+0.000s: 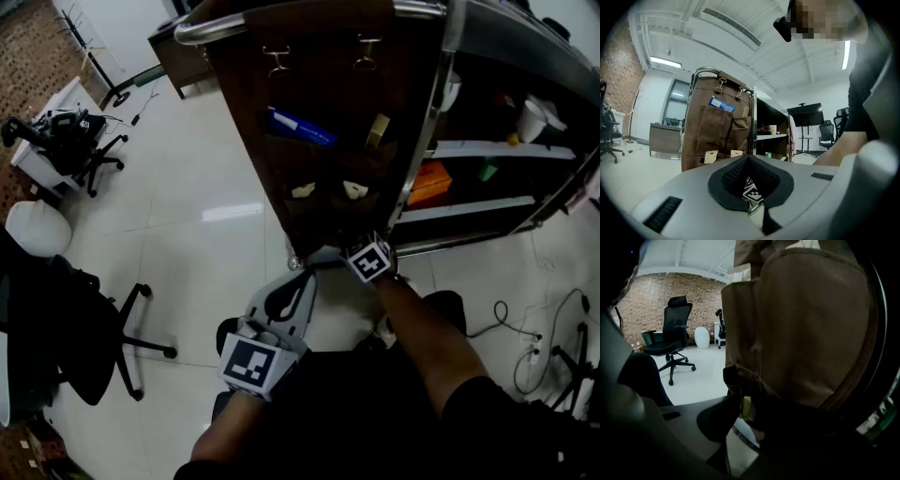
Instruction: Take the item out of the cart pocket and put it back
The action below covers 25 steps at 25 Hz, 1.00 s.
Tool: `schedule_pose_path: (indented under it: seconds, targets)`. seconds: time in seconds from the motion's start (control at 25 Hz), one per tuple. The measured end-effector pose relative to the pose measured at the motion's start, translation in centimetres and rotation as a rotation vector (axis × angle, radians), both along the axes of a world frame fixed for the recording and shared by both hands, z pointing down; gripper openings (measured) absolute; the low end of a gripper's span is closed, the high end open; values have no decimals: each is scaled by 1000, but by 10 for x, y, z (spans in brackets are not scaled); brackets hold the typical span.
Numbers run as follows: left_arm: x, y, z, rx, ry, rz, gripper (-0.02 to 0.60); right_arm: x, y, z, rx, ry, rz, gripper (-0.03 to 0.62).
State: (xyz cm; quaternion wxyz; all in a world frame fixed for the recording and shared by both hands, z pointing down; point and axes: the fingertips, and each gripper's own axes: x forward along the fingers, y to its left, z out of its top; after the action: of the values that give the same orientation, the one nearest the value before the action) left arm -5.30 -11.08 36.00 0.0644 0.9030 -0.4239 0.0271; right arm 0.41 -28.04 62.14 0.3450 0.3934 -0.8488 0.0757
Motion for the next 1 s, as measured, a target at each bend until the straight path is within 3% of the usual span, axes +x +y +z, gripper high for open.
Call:
schedule_pose_path:
  seconds: [0.28, 0.44, 0.68, 1.0]
  targets:
    - [-5, 1, 2, -5, -3, -6, 0, 3, -2, 22, -43, 33, 26, 155]
    - [-4, 1, 1, -4, 1, -4, 0, 7, -4, 16, -4, 71, 32, 80]
    - [0, 0, -3, 3, -1, 4, 0, 10, -2, -17, 59, 48, 19, 77]
    - [0, -4, -10, 19, -2, 0, 0, 22, 22, -100, 156, -70, 29, 75]
